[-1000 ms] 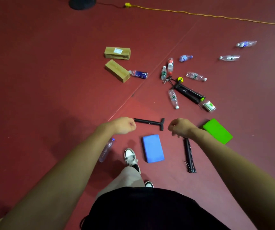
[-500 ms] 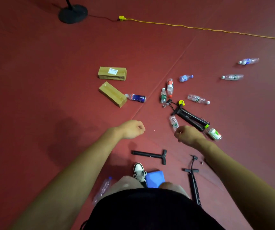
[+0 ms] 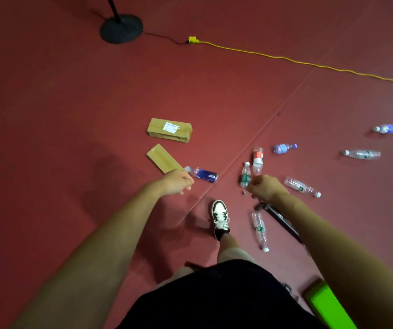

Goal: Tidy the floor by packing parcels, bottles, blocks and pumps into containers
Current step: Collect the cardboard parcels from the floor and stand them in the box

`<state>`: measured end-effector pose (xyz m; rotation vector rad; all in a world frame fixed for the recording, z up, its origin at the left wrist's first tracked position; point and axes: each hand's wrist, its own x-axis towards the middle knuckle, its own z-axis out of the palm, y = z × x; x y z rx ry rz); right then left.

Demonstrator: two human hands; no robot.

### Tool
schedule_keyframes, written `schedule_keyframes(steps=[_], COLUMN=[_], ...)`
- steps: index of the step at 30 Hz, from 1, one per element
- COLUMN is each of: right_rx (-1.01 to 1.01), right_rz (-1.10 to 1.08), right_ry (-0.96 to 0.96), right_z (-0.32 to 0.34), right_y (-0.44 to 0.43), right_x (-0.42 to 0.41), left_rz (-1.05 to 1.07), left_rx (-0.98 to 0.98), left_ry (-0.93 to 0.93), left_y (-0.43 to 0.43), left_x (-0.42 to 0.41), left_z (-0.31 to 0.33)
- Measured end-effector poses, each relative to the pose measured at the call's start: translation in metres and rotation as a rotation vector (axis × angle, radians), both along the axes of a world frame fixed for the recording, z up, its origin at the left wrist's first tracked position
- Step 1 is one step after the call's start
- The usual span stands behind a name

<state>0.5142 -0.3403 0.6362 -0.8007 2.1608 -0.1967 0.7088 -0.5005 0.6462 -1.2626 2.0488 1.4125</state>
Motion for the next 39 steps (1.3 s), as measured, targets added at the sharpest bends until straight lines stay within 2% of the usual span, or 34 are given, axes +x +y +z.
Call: schedule_keyframes(steps=[3, 9, 18, 23, 29, 34, 39], right_rx=[0.043, 0.071, 0.159, 0.225, 0.247, 0.188, 0.087], right_rz=[0.114, 0.249, 0.451, 0.494, 0.610, 0.671, 0.702], right_ry=[0.019, 0.098, 0.153, 0.228, 0.323, 0.402, 0.436], right_z=[-0.010, -0.023, -0.064, -0.126, -0.251, -0.382, -0.503], right_y=[-0.061, -0.170, -0.306, -0.374, -0.457, -0.505, -0.530], right_x=[-0.041, -0.093, -0.113, -0.113, -0.105, -0.093, -0.090], left_rz=[0.090, 0.104, -0.111, -0.203, -0.247, -0.071, 0.494], left_rx=[-0.042, -0.117, -0.155, -0.142, -0.188, -0.269, -0.080], left_ry=[0.028, -0.031, -0.255, -0.275, -0.398, -0.381, -0.335], left_y=[-0.051, -0.137, -0.241, -0.309, -0.377, -0.404, -0.404], left_x=[-0.038, -0.081, -0.090, -0.085, -0.074, -0.072, -0.072], left_z=[-0.008, -0.029, -0.084, -0.151, -0.278, -0.406, -0.530])
